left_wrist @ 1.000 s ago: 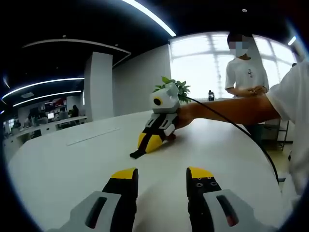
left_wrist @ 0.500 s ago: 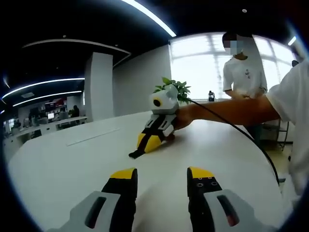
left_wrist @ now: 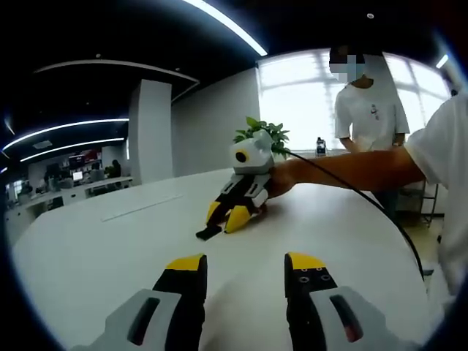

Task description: Snap the two parts of the plastic buckle together until the buckle closes and remains connected.

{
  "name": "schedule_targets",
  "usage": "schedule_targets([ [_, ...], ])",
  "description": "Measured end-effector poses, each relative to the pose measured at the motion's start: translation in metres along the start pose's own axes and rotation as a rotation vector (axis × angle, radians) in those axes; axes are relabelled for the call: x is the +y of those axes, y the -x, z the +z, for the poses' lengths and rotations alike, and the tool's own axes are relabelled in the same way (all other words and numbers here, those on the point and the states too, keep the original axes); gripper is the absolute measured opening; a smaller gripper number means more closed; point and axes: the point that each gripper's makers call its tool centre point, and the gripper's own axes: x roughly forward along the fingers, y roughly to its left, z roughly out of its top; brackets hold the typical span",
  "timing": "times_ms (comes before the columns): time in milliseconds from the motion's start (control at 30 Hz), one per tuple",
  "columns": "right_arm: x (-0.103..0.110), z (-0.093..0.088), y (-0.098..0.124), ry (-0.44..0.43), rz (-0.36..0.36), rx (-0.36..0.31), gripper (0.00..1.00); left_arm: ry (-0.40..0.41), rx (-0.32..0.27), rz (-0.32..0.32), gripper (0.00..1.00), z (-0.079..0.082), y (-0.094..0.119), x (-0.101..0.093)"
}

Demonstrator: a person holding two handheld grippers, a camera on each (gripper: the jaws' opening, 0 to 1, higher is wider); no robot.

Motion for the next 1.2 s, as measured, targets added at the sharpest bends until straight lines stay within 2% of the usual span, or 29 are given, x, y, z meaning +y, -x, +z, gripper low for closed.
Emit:
schedule_targets([
  [133, 0.003, 0.001, 0.0, 0.003, 0.0, 0.0, 0.26, 0.001, -0.001, 0.003, 0.42, 0.0, 0.0, 0.001],
  [300, 0.005, 0.001, 0.003, 0.01, -0.022, -0.01, 0.39, 0.002, -0.001, 0.005, 0.43, -0.001, -0.002, 0.004],
  [933, 0.005, 0.001, 0.007, 0.002, -0.043, -0.02, 0.41, 0.002, 0.0, 0.009, 0.43, -0.003, -0.004, 0.009],
  [1200, 0.001, 0.0, 0.011, -0.039, -0.138, 0.009, 0.42, 0.011, -0.004, 0.029, 0.42, -0.001, -0.002, 0.01],
])
